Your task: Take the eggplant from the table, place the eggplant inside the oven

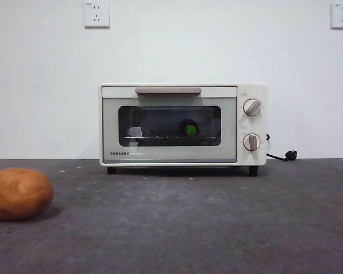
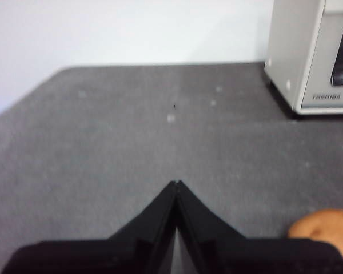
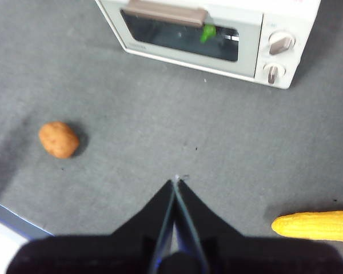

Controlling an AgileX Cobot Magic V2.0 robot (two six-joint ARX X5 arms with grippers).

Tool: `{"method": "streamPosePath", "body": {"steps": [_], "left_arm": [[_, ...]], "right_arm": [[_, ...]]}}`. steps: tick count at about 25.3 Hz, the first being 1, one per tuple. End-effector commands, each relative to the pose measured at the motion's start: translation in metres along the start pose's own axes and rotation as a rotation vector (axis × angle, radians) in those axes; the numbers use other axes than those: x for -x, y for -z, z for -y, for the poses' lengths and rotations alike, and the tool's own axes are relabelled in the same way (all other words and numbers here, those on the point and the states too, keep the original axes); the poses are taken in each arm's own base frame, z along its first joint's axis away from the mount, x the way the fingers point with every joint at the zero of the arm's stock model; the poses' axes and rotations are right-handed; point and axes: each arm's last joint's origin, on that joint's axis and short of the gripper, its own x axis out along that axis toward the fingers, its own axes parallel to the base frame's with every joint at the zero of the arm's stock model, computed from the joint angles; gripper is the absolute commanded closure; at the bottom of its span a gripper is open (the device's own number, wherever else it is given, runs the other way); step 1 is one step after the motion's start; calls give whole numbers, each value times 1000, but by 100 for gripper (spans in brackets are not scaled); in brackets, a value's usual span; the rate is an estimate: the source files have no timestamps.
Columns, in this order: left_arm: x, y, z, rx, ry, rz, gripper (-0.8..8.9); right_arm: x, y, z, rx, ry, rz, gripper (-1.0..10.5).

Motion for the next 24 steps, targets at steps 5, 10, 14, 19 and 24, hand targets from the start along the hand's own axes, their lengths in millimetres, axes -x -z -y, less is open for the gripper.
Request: {"method": "streamPosePath", "body": {"steps": [5,10,14,19,24], "left_arm": [[-5,11,1,52,2,-18,817],[-5,12,3,59,42,-27,817],[-6,13,3,57,42,-37,817],[-6,13,3,57,42,-37,817],[-6,12,3,57,42,-37,818]], "right_arm": [[-37,-11,4,-20,17,-114,946],[-67,-21,7,-25,36,-162,946],[-75,-25,8,-25,47,-164,946],[-75,-25,8,-25,49,-164,946],[-75,-25,8,-25,49,-164,946]]}}
